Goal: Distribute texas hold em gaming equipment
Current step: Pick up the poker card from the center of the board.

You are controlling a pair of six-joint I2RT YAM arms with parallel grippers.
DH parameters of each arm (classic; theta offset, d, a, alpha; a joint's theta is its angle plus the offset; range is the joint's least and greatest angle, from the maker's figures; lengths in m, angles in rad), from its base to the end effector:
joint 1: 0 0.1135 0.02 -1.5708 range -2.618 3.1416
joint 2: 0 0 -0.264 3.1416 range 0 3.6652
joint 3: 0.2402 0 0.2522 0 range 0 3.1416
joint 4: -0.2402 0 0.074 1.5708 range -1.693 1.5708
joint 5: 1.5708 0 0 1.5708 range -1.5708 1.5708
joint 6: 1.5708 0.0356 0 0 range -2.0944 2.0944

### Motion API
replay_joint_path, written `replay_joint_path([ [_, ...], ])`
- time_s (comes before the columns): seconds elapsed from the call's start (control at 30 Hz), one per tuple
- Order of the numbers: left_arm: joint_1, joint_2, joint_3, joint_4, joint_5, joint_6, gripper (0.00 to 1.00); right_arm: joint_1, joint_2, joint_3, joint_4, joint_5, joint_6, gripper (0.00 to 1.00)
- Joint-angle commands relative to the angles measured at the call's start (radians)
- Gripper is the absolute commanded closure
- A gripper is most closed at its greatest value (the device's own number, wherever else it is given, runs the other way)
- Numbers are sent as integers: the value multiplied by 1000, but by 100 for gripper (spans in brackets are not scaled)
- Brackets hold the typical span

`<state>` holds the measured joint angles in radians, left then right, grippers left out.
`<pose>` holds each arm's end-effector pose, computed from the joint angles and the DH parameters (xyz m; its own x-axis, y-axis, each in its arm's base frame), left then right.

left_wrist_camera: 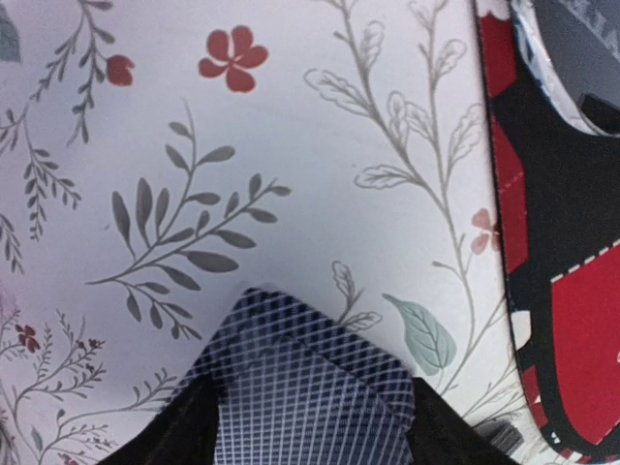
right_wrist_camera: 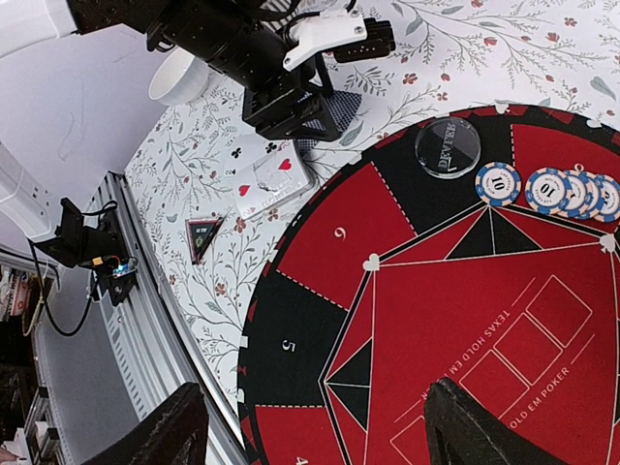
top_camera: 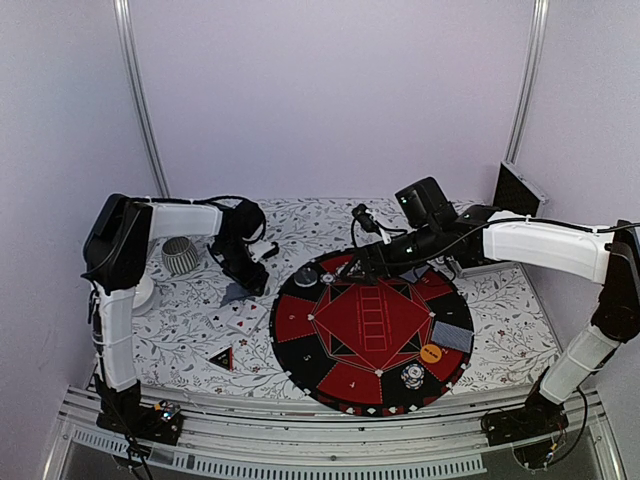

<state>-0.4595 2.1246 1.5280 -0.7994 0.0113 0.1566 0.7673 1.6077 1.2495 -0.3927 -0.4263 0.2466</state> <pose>0.3711 -0.1841 0.1421 -0.8024 0.5710 -0.1735 0.5774 0.8163 0.0161 0.2475 0.2591 0.2750 -0.6837 -0.3506 -0.6401 -0.7041 0.5477 0.4521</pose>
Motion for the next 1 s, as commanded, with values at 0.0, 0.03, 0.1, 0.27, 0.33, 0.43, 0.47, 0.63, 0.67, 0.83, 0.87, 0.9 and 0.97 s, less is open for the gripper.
replay_joint_path([
  [0.0,26,-4,-50,8,-13,-19,41,0,-28,-2,10,-19,3,21],
  [0.03,28,-11,-52,15,-16,-21,46,0,-27,-3,11,-21,4,21],
  [0.1,30,-23,-56,28,-15,-24,52,1,-28,-3,11,-24,6,22],
  [0.27,32,-57,-81,64,-40,-33,80,1,-35,-7,11,-23,5,22],
  [0.33,32,-81,-78,60,-28,-45,95,0,-37,-7,11,-23,6,21],
  [0.43,28,-131,-57,40,24,-63,96,1,-37,-4,10,-27,9,22],
  [0.47,24,-146,-52,33,29,-68,96,0,-35,-3,11,-29,9,22],
  [0.63,-36,-303,-93,31,19,-55,100,0,-37,-1,20,-38,21,22],
  [0.67,-63,-333,-116,36,-2,-45,100,-1,-42,-2,26,-33,28,22],
  [0.83,-198,-493,-252,119,-111,2,100,-33,-72,-21,73,-33,63,21],
  [0.87,-231,-528,-293,151,-138,15,100,-40,-83,-31,94,-48,79,22],
  [0.9,-269,-563,-342,208,-173,29,100,-50,-91,-44,110,-56,91,22],
  [0.97,-385,-642,-441,312,-272,62,100,-57,-100,-68,126,-55,119,22],
])
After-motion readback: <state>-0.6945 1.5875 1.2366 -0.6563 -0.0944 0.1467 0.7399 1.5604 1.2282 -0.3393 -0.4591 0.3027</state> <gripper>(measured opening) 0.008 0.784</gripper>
